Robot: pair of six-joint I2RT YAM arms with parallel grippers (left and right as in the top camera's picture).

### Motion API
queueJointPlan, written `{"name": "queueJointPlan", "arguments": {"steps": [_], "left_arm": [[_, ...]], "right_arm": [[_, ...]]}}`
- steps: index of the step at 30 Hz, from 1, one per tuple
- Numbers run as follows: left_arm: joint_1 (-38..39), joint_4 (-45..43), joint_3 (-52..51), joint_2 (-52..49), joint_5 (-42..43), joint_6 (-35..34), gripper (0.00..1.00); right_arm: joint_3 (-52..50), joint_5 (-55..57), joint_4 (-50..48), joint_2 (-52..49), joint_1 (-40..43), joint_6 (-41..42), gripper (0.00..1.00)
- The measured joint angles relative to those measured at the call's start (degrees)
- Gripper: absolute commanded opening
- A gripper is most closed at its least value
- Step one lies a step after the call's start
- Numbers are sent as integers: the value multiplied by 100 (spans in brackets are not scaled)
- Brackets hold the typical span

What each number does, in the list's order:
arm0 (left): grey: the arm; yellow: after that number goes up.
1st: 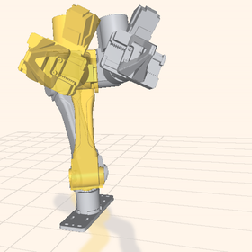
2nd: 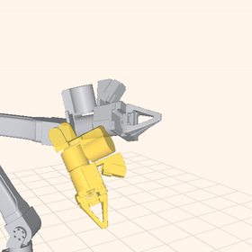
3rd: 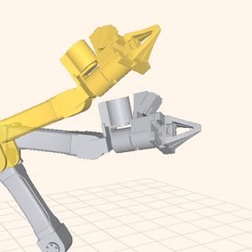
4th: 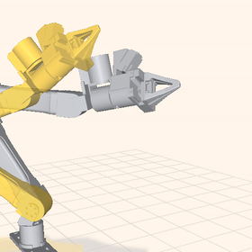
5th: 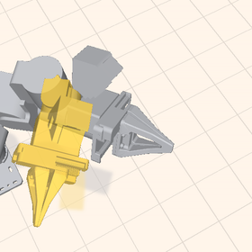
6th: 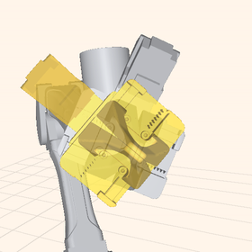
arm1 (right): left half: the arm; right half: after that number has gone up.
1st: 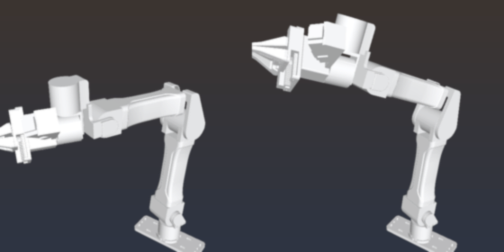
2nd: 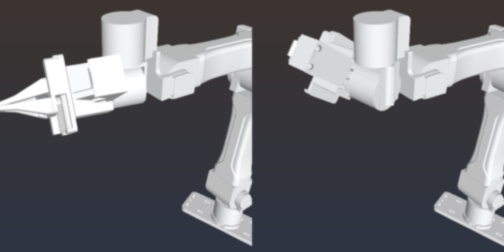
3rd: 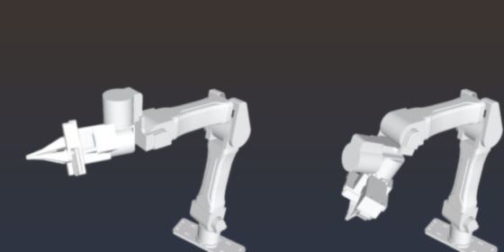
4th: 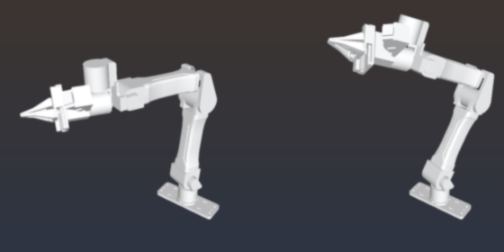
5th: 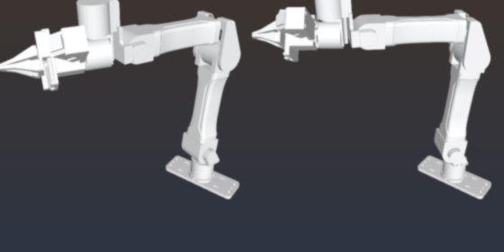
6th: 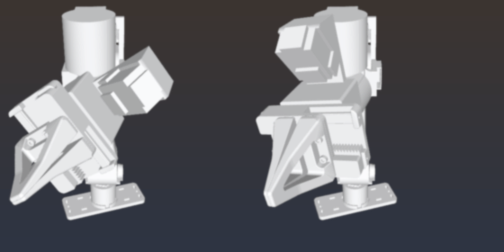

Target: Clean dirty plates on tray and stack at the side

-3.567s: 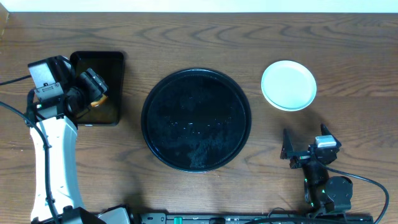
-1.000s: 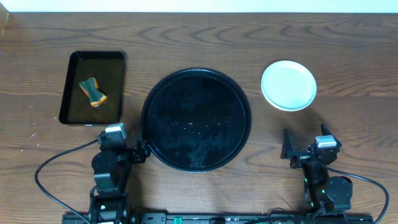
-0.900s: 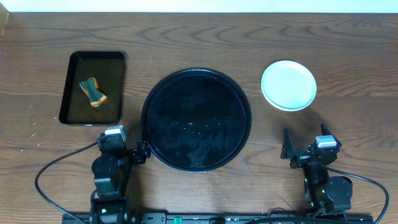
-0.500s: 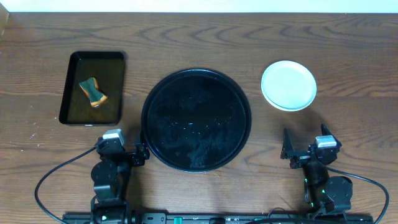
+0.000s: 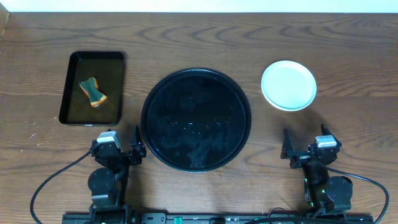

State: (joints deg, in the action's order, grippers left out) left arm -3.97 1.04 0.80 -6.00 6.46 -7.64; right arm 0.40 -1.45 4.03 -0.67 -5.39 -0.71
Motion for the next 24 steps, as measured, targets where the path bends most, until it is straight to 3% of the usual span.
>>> {"name": "queueJointPlan", "arguments": {"steps": [8, 24], "left_arm": [[0, 0, 7, 520, 2, -4, 80], [2, 0, 7, 538, 11, 227, 80]], "right_arm": [[0, -2, 0, 0, 0, 0, 99], [0, 0, 0, 0, 0, 0, 99]]}}
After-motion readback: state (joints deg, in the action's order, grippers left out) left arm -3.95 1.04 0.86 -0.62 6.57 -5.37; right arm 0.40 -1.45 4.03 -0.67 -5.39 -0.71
